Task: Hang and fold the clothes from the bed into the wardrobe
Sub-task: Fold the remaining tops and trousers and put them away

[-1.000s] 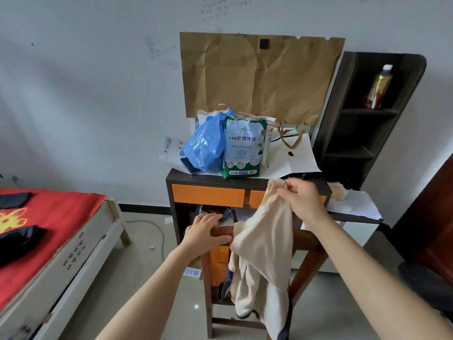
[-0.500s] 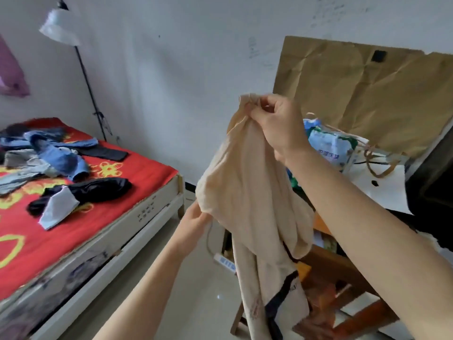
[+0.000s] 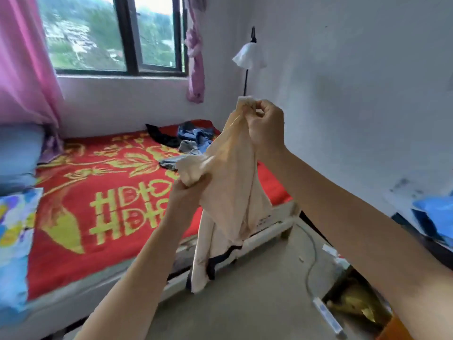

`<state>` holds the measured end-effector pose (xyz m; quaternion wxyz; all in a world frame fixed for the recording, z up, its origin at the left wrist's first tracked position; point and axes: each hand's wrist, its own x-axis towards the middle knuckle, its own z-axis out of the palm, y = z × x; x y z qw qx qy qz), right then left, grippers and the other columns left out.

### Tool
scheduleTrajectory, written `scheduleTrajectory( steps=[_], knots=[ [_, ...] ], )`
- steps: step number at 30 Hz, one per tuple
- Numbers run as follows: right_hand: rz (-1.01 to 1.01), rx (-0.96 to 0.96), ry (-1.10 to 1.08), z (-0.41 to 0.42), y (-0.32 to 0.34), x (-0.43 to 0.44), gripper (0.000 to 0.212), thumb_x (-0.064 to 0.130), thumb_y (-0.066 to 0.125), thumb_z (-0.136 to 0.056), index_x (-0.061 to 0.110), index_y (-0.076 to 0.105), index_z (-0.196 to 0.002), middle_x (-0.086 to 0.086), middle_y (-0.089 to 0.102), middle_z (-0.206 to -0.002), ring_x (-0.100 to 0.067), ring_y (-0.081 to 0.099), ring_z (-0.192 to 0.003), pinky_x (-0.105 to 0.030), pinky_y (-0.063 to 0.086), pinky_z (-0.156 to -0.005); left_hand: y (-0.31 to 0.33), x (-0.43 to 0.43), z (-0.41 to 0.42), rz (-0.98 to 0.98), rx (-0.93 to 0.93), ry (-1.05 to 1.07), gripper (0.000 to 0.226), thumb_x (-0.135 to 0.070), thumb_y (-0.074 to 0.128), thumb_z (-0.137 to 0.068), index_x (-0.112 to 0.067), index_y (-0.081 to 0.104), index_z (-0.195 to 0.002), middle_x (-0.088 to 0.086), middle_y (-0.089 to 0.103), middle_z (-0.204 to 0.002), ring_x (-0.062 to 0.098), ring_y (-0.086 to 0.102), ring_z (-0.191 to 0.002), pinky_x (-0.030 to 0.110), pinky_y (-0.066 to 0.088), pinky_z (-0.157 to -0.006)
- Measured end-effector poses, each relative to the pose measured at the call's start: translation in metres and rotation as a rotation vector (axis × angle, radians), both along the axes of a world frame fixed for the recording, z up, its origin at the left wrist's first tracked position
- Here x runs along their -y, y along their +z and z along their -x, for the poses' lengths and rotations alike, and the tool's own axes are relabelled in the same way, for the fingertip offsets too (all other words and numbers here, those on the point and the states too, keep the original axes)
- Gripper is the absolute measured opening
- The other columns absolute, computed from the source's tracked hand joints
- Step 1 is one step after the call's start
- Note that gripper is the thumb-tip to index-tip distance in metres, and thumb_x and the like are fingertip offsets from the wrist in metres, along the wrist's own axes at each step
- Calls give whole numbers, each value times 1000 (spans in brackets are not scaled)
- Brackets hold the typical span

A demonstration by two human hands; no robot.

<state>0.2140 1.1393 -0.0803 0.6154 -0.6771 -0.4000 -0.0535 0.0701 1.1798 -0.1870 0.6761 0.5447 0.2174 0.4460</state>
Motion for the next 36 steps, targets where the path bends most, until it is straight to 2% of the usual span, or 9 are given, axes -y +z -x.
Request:
scheduleTrajectory(
  steps=[3,10,16,21,25,28,30,34,36],
  knots=[
    [18,-7,49,28,-21,-54,19,18,59,-92,2,69,-89,-1,61,-75,-14,55,-71,-26,45,-66,-2,-47,49,-12,-57,199,19,0,63,-84,-18,66,-79,-14,68,-62,-1,62,-60,19,50,-62],
    [204,-147,259,88,-59,-160,29,27,58,-90,10,63,-67,-3,60,-63,-20,55,-68,-37,47,-70,14,-123,149,-277,-319,440,28,3,67,-81,-17,59,-63,-21,50,-41,-8,42,-43,9,37,-49],
    [277,-156,421,134,-76,-246,29,29,57,-81,12,53,-58,-8,51,-77,-21,46,-78,-31,37,-71,31,-170,213,-374,-455,515,14,-26,76,-64,-23,62,-64,-20,49,-45,-5,40,-49,10,35,-50],
    [267,-217,648,149,-90,-298,15,15,51,-90,9,50,-77,2,47,-71,-10,43,-66,-22,37,-60,37,-218,233,-363,-495,566,40,1,71,-77,-28,67,-50,-17,48,-41,-3,42,-42,7,35,-45],
    [217,-230,785,147,-100,-358,18,14,50,-93,13,47,-75,6,45,-72,-5,41,-65,-11,34,-55,34,-285,237,-250,-405,688,9,-19,74,-65,-27,71,-60,-11,54,-55,2,44,-54,16,40,-51],
    [228,-179,781,140,-102,-423,26,23,52,-93,20,43,-69,7,51,-71,-7,45,-66,-21,38,-62,36,-355,229,-279,-432,774,24,-31,70,-67,-8,65,-65,3,43,-66,10,36,-61,24,32,-54],
    [247,-107,747,133,-96,-477,23,32,52,-93,20,48,-73,5,60,-79,-14,55,-75,-29,43,-70,44,-415,221,-269,-454,878,25,-21,67,-79,-12,59,-57,-5,40,-57,5,33,-52,21,30,-48],
    [332,97,681,117,-72,-612,29,37,53,-92,11,58,-105,-9,55,-109,-25,49,-109,-32,38,-95,74,-551,218,-192,-422,1022,30,-10,60,-89,-22,53,-63,-18,49,-51,-1,40,-55,16,34,-50],
    [497,272,661,112,-74,-672,43,41,52,-90,23,49,-129,-9,41,-132,-25,30,-129,-37,24,-107,70,-617,224,-151,-466,1035,16,-9,56,-92,-17,61,-79,-16,61,-61,4,49,-77,9,40,-56]
  ],
)
